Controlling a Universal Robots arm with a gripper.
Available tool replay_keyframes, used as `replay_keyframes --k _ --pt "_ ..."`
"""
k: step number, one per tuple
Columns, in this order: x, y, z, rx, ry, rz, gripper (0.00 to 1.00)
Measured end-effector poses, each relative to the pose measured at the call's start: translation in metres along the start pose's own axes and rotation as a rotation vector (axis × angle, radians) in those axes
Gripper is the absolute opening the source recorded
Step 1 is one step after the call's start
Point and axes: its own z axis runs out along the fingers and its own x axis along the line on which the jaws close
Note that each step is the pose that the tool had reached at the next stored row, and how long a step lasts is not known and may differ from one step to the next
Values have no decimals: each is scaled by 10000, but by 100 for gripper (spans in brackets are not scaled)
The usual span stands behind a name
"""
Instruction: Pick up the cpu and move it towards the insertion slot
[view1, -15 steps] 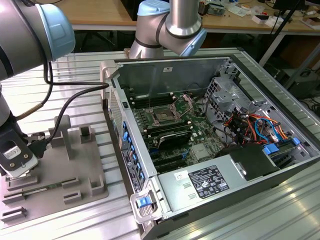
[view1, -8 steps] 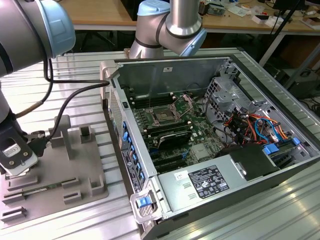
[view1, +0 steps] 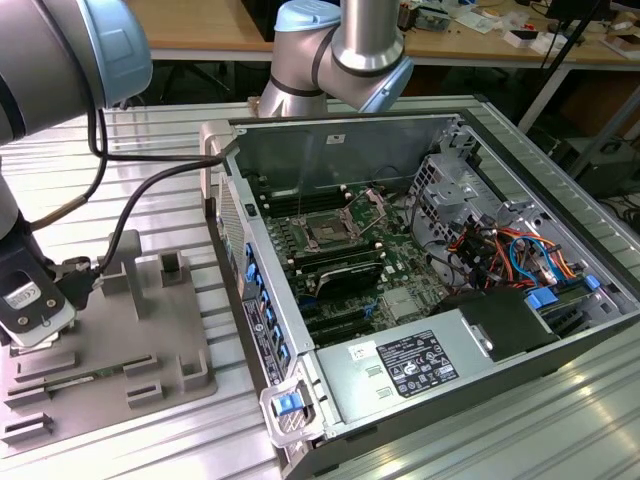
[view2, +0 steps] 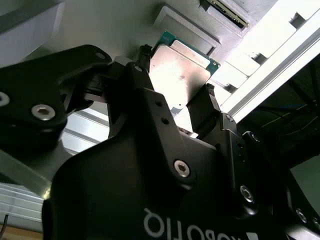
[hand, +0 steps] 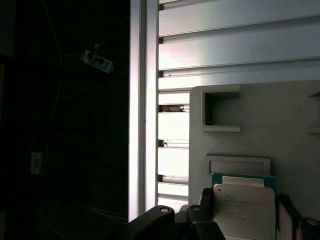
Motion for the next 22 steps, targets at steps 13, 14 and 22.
replay_keyframes --k 13,14,22 --pt "-6 1 -47 1 -1 0 55" --pt "-6 2 -47 1 -1 0 55" --pt "-18 8 -279 9 0 0 55"
